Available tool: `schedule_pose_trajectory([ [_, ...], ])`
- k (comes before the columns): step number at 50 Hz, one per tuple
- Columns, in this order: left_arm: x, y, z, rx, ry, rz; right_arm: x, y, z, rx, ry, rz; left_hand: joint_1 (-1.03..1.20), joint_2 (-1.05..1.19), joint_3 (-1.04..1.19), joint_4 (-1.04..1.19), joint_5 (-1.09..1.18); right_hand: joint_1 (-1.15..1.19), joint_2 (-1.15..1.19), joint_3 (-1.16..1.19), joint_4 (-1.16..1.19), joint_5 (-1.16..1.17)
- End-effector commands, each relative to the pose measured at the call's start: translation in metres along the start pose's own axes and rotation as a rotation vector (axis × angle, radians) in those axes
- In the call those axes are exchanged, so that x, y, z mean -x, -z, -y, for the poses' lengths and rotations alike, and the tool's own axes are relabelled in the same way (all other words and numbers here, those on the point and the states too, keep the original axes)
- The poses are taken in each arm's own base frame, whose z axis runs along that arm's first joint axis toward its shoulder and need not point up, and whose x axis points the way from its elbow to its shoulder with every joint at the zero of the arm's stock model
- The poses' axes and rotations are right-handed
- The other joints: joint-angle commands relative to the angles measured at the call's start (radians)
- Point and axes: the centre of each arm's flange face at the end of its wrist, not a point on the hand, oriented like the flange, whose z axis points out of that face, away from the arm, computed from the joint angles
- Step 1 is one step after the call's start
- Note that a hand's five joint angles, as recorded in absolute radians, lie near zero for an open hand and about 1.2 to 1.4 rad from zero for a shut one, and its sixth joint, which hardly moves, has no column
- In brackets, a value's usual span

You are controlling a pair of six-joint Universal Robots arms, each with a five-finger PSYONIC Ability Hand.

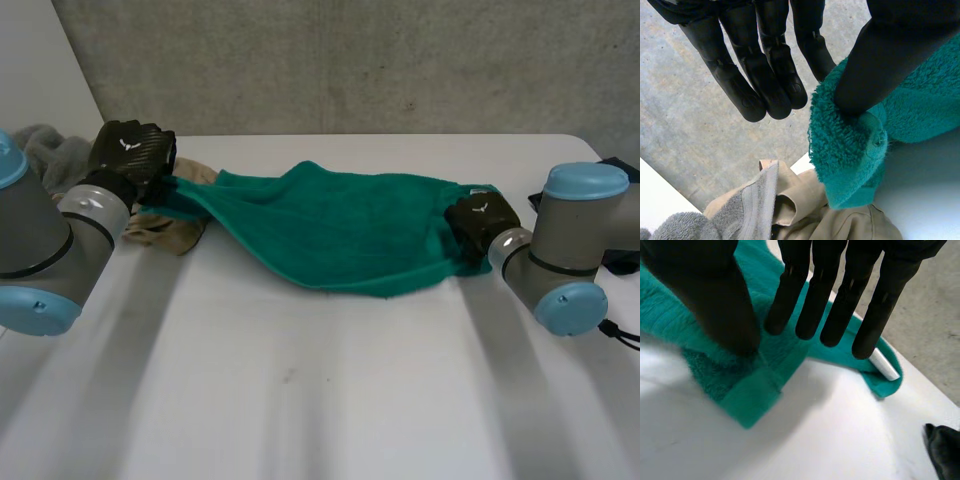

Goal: Fold the laundry.

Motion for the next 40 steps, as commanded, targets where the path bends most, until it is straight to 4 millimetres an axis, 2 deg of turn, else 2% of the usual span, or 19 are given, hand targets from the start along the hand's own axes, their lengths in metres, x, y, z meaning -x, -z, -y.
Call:
schedule_pose_trajectory([
  [1, -0.002, 0.002, -0.002, 0.03, 0.004, -0.011, -0.011, -0.002, 0.005, -0.014, -0.048, -0.024, 0.255, 0.2, 0.208, 0.199, 0.243, 0.192, 0.187, 0.191, 0.191, 0.195],
  [4, -0.002, 0.003, -0.003, 0.046, 0.005, -0.017, -0.014, 0.003, 0.005, 0.009, -0.063, -0.021, 0.255, 0.2, 0.208, 0.199, 0.243, 0.365, 0.359, 0.363, 0.363, 0.367],
  [9, -0.003, 0.006, -0.003, 0.06, 0.009, -0.027, -0.014, 0.012, 0.006, 0.048, -0.064, 0.037, 0.255, 0.2, 0.208, 0.199, 0.243, 0.345, 0.34, 0.344, 0.344, 0.348],
  [10, -0.004, 0.006, -0.003, 0.064, 0.008, -0.03, -0.012, 0.017, 0.005, 0.077, -0.068, 0.069, 0.255, 0.2, 0.208, 0.199, 0.243, -0.088, -0.093, -0.089, -0.089, -0.085],
  [11, -0.004, 0.006, -0.003, 0.065, 0.006, -0.03, -0.012, 0.018, 0.005, 0.087, -0.068, 0.079, 0.255, 0.2, 0.208, 0.199, 0.243, -0.197, -0.202, -0.198, -0.198, -0.194],
  [17, -0.004, 0.004, -0.006, 0.07, 0.004, -0.029, -0.012, 0.028, -0.002, 0.165, -0.082, 0.13, 0.255, 0.2, 0.208, 0.199, 0.243, -0.395, -0.4, -0.396, -0.396, -0.392],
  [31, -0.005, 0.002, -0.011, 0.083, 0.012, -0.031, -0.004, 0.025, -0.013, 0.188, -0.037, 0.156, 0.255, 0.2, 0.208, 0.199, 0.243, -0.369, -0.374, -0.37, -0.37, -0.366],
  [40, -0.005, 0.002, -0.011, 0.084, 0.01, -0.031, -0.002, 0.008, -0.014, 0.091, -0.015, 0.111, 0.255, 0.2, 0.208, 0.199, 0.243, -0.228, -0.233, -0.229, -0.229, -0.225],
])
